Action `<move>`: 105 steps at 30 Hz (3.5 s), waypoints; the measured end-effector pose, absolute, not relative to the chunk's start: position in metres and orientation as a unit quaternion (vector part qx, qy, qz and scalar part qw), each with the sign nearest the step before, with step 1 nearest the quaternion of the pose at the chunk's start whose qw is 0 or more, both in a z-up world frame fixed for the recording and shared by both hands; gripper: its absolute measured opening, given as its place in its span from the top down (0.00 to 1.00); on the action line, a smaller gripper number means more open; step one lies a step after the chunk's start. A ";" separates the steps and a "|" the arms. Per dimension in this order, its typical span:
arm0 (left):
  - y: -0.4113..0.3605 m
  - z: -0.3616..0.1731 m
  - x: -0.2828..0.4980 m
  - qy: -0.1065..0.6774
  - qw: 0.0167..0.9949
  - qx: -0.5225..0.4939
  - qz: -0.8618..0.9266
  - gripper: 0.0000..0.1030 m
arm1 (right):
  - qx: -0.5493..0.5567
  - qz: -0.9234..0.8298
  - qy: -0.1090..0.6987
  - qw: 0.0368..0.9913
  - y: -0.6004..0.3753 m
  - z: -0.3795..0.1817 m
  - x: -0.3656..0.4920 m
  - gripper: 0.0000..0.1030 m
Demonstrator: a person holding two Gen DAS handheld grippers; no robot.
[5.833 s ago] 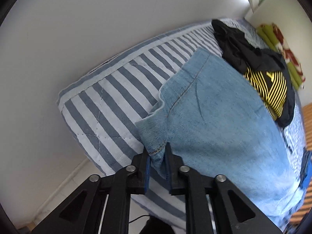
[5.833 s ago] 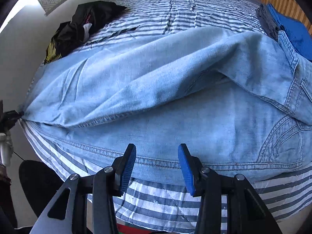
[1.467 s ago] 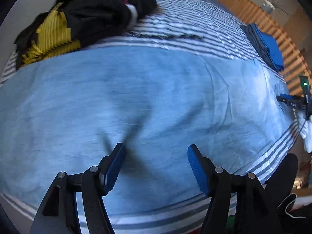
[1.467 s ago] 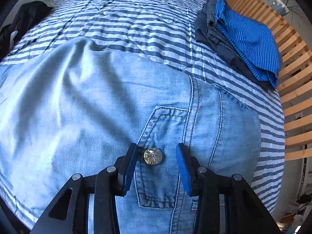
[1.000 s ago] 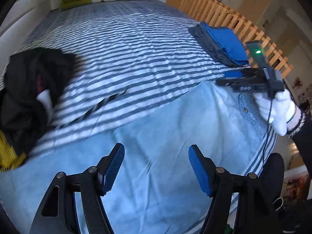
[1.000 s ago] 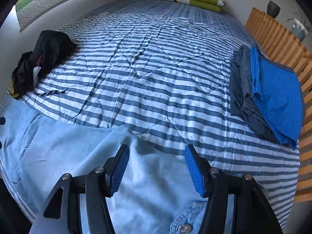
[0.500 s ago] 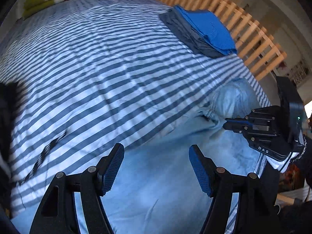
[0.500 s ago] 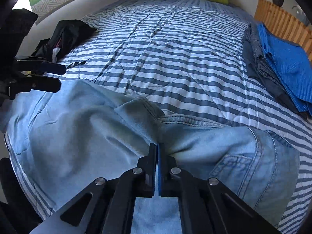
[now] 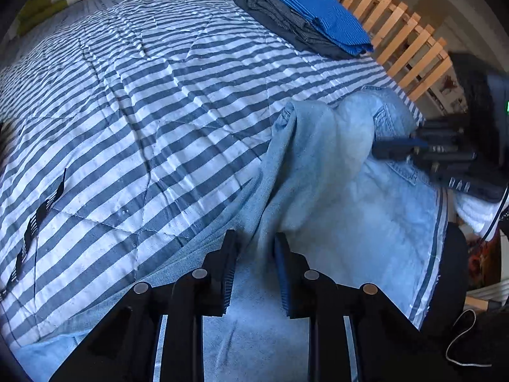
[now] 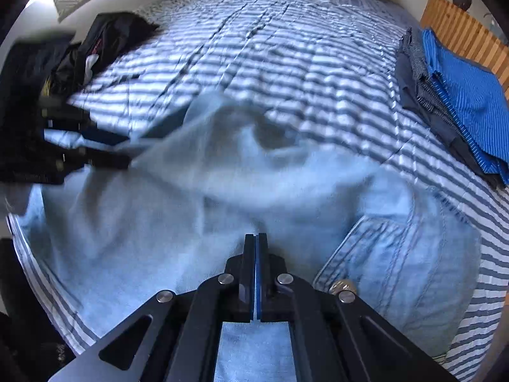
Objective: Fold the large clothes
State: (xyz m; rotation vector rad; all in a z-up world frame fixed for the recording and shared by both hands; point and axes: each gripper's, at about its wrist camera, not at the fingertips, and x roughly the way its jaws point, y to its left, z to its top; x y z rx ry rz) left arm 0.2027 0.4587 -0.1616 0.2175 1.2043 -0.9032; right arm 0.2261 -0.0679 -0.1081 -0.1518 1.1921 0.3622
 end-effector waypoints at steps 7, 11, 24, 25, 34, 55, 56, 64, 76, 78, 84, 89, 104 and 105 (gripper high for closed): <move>0.457 -0.150 0.176 0.521 0.730 0.104 -0.430 0.91 | -0.106 0.204 0.544 0.807 -0.028 -0.067 0.304 0.65; 0.455 -0.149 0.170 0.518 0.731 0.110 -0.431 0.91 | -0.146 0.184 0.583 0.777 0.005 -0.096 0.348 0.65; 0.489 -0.130 0.214 0.487 0.778 0.104 -0.383 0.25 | -0.149 0.217 0.594 0.760 0.009 -0.114 0.304 0.93; 0.488 -0.129 0.217 0.482 0.780 0.110 -0.383 0.25 | -0.150 0.216 0.587 0.766 0.009 -0.108 0.295 0.94; 0.473 -0.168 0.213 0.517 0.737 0.156 -0.406 0.87 | -0.108 0.220 0.592 0.768 -0.013 -0.098 0.256 0.99; 0.486 -0.145 0.130 0.482 0.746 0.145 -0.437 0.95 | -0.299 0.313 0.636 0.639 0.055 -0.145 0.301 0.67; 0.487 -0.143 0.130 0.480 0.746 0.146 -0.439 0.95 | -0.308 0.318 0.637 0.631 0.055 -0.148 0.298 0.67; 0.488 -0.137 0.124 0.475 0.744 0.148 -0.446 0.95 | -0.384 0.288 0.613 0.628 0.048 -0.146 0.265 0.88; 0.502 -0.137 0.193 0.461 0.814 0.159 -0.315 0.49 | -0.281 0.150 0.606 0.729 0.034 -0.152 0.316 0.94; 0.519 -0.131 0.205 0.456 0.830 0.163 -0.275 0.45 | -0.265 0.145 0.619 0.725 0.031 -0.163 0.321 0.91; 0.611 -0.092 0.214 0.455 0.862 0.082 -0.207 0.42 | -0.161 0.139 0.603 0.769 -0.011 -0.122 0.326 0.54; 0.636 -0.091 0.186 0.485 0.841 0.066 -0.231 0.40 | -0.086 0.153 0.591 0.787 -0.040 -0.103 0.311 0.45; 0.554 -0.156 0.209 0.528 0.821 0.119 -0.180 0.38 | 0.056 0.136 0.594 0.791 -0.102 -0.060 0.288 0.45; 0.552 -0.151 0.208 0.523 0.824 0.117 -0.185 0.39 | 0.031 0.129 0.590 0.797 -0.102 -0.060 0.275 0.45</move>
